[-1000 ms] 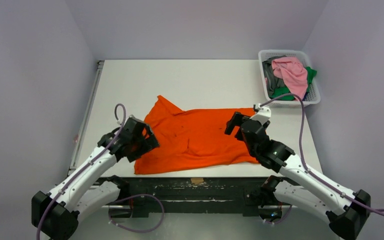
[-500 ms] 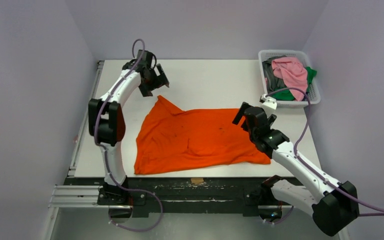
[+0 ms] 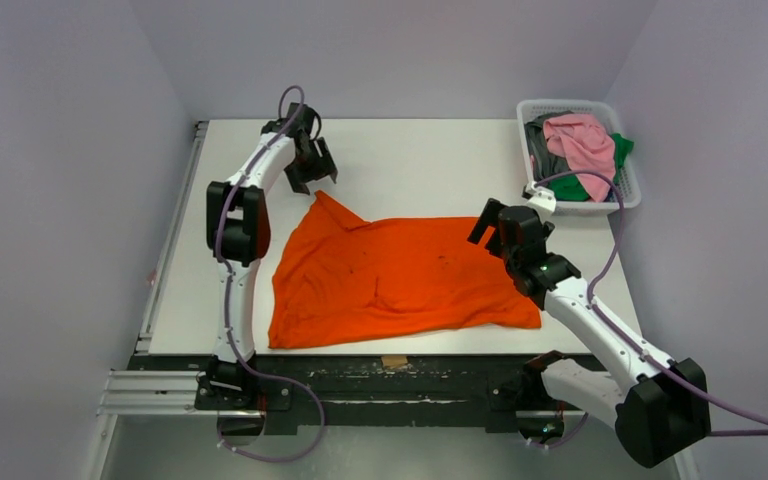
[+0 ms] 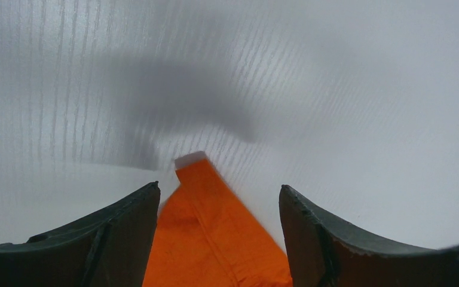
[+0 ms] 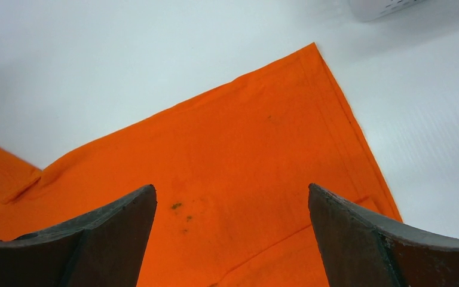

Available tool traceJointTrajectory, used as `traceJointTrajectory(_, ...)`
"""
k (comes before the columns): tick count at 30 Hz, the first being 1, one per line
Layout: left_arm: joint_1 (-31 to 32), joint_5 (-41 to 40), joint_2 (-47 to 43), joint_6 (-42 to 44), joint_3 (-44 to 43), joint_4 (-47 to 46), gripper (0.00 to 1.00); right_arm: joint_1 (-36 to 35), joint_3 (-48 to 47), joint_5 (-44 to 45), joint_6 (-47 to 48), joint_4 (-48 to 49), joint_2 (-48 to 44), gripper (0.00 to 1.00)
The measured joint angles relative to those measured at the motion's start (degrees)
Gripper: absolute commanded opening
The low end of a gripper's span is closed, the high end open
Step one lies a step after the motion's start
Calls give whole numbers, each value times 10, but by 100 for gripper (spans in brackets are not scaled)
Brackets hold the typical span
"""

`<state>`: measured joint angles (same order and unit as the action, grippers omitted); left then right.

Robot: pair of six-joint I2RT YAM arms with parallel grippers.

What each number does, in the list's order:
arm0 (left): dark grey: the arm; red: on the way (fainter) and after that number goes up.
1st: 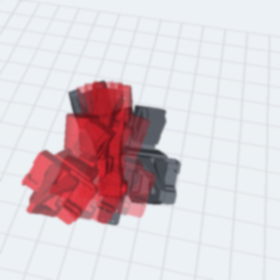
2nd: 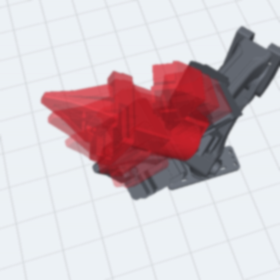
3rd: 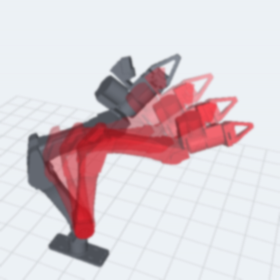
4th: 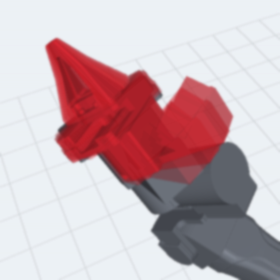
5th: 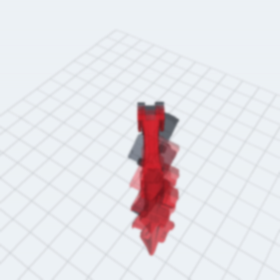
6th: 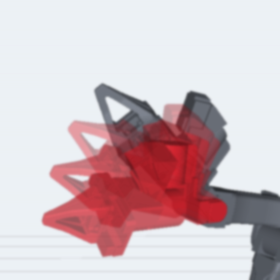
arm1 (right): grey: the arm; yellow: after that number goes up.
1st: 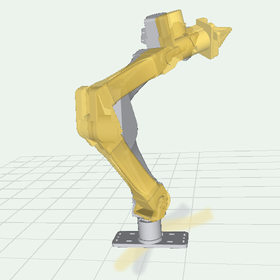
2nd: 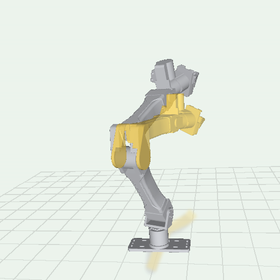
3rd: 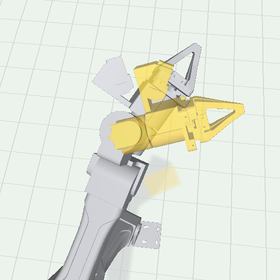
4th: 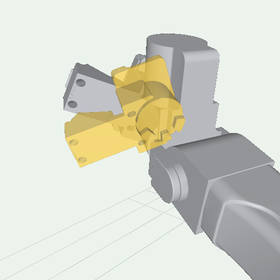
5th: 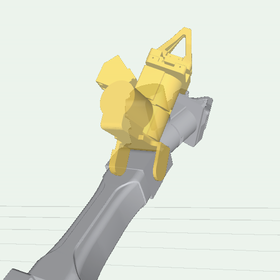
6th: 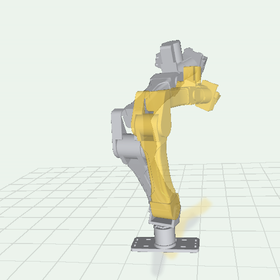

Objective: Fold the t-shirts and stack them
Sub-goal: Grab the side of the flattened tshirt furthest away from the robot with both arms

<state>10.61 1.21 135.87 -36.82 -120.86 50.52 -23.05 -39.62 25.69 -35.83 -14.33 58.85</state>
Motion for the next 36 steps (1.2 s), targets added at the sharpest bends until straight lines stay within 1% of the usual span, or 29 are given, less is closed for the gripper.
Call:
traceJointTrajectory(4, -1, 1, 11, -1, 2, 0, 63, 3, 0, -5, 3, 2, -1, 96)
traceJointTrajectory(8, -1, 12, 11, -1, 22, -5, 54, 3, 0, -12, 5, 2, -2, 96)
traceJointTrajectory(12, -1, 20, 9, -5, 28, -16, 42, 5, 0, -13, 5, 2, -4, 96)
traceJointTrajectory(18, -1, 28, 9, -11, 34, -25, 18, 6, 0, -13, 7, 2, -11, 95)
traceJointTrajectory(20, -1, 29, 10, -14, 35, -26, 14, 6, 0, -13, 7, 2, -13, 95)
traceJointTrajectory(22, -1, 29, 11, -15, 35, -26, 2, 7, 0, -12, 8, 2, -15, 95)
traceJointTrajectory(23, -1, 29, 11, -15, 35, -26, 0, 7, 0, -12, 8, 2, -15, 95)
traceJointTrajectory(32, -1, 29, 10, -13, 37, -26, 0, 14, -1, -10, 9, 0, -9, 94)
traceJointTrajectory(34, -1, 28, 1, -13, 51, -28, 0, 17, -12, -5, 9, -13, 11, 94)
traceJointTrajectory(36, -1, 23, -19, -13, 77, -26, 0, 25, -44, 9, 5, -39, 55, 92)
